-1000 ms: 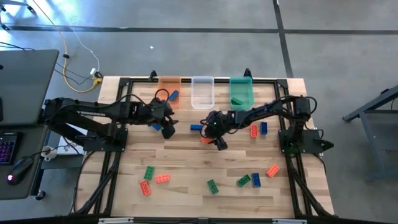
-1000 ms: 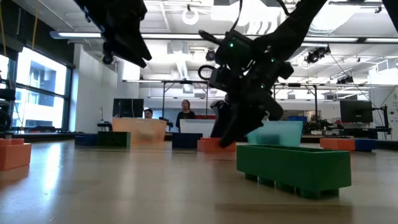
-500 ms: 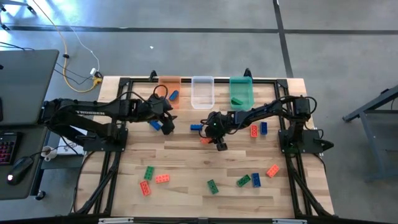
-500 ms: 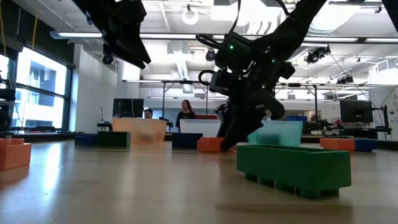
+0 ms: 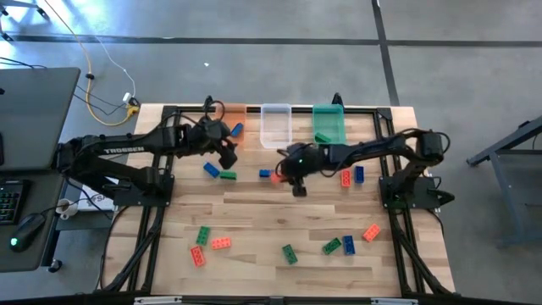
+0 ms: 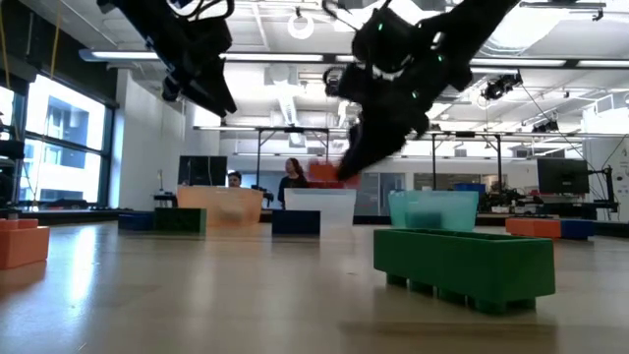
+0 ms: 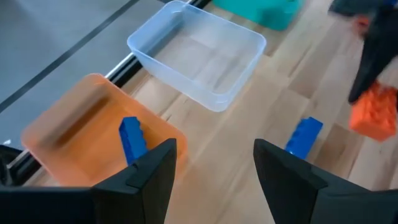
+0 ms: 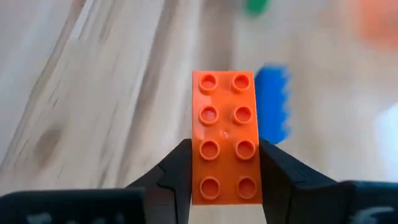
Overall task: Sort & place blocks by color
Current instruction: Put the orange game piece into the white bin
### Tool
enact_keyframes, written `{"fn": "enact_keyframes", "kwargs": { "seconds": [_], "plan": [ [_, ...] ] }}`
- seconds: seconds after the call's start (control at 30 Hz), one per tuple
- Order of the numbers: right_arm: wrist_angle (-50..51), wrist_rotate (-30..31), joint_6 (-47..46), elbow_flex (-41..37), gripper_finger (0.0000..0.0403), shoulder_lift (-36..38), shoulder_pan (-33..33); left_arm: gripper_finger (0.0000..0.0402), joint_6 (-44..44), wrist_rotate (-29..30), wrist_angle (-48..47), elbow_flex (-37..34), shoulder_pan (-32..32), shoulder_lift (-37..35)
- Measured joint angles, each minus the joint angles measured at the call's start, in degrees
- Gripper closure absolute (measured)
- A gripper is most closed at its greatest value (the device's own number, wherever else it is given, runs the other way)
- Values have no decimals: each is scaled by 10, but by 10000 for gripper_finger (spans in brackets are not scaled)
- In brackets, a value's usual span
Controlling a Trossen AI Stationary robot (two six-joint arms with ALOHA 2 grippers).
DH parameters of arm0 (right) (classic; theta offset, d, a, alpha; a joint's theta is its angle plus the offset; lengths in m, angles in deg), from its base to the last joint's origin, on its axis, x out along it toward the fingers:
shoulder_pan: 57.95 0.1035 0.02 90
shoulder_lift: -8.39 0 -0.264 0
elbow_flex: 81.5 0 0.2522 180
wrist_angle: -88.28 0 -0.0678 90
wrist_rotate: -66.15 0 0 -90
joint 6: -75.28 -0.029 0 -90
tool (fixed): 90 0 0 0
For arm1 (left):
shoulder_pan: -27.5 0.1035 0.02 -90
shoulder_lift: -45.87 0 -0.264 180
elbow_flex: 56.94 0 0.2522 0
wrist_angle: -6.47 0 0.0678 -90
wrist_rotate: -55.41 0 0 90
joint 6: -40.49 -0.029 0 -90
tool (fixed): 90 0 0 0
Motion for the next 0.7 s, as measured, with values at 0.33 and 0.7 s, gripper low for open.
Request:
{"fn": "enact_keyframes", "kwargs": {
  "seconds": [0.33,0.7],
  "plan": [
    [-154,77,3,1,288,23,-88,199,0,0,2,0,10,0],
    [-303,119,-66,1,288,-14,-171,199,0,0,3,0,9,0]
  ]
}}
